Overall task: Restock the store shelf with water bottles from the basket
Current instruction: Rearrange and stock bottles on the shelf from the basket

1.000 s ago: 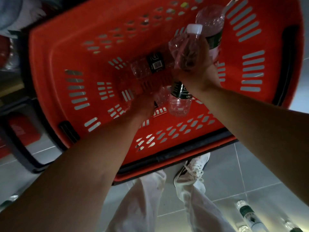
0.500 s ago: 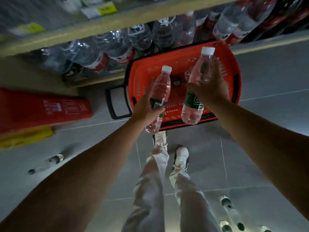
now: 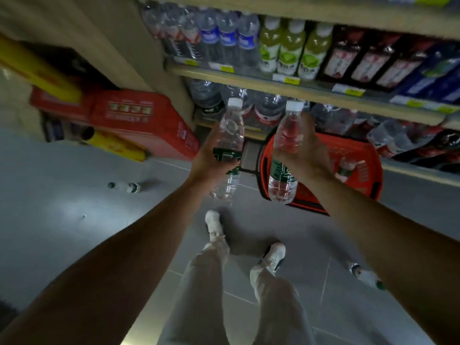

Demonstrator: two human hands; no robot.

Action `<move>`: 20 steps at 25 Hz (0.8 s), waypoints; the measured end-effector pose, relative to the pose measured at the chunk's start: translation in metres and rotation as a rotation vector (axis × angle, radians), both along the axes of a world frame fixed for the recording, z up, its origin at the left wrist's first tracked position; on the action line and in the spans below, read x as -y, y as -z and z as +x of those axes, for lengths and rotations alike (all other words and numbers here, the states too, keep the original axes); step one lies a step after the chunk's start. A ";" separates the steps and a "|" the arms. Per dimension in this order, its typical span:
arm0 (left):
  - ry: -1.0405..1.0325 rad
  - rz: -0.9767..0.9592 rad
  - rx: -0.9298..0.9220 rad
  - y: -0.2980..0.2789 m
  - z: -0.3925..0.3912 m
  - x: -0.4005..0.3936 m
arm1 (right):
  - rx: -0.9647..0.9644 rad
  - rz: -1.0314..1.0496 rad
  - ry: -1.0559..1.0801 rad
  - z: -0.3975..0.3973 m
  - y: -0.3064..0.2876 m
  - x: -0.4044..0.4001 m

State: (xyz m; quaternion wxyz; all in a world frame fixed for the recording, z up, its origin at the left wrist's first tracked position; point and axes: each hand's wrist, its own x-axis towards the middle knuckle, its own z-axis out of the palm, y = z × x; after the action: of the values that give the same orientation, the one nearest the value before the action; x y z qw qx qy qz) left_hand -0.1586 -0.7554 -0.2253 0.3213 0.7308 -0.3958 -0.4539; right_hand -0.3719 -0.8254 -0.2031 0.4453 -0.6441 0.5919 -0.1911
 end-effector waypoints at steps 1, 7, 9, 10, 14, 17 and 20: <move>-0.042 -0.025 -0.016 -0.013 0.017 -0.006 | 0.007 -0.003 -0.030 0.018 -0.016 -0.002; -0.159 -0.159 -0.026 -0.077 0.121 -0.020 | 0.017 -0.083 -0.139 0.129 -0.083 0.003; -0.163 -0.188 -0.048 -0.092 0.160 -0.014 | 0.009 -0.102 -0.145 0.170 -0.102 0.010; -0.168 -0.188 -0.057 -0.102 0.178 -0.010 | 0.011 -0.112 -0.136 0.190 -0.110 0.016; -0.166 -0.273 -0.048 -0.135 0.229 0.016 | -0.002 -0.139 -0.080 0.251 -0.142 0.046; -0.180 -0.309 -0.098 -0.151 0.260 0.044 | -0.001 -0.212 -0.058 0.283 -0.160 0.076; -0.186 -0.341 -0.121 -0.161 0.275 0.066 | -0.013 -0.278 -0.038 0.304 -0.172 0.110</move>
State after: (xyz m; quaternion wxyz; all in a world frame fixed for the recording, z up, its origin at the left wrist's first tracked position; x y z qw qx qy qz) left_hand 0.1167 -0.8215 -0.0645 0.5042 0.6706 -0.3777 -0.3917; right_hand -0.0675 -0.9359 -0.0308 0.3514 -0.7120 0.5502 -0.2586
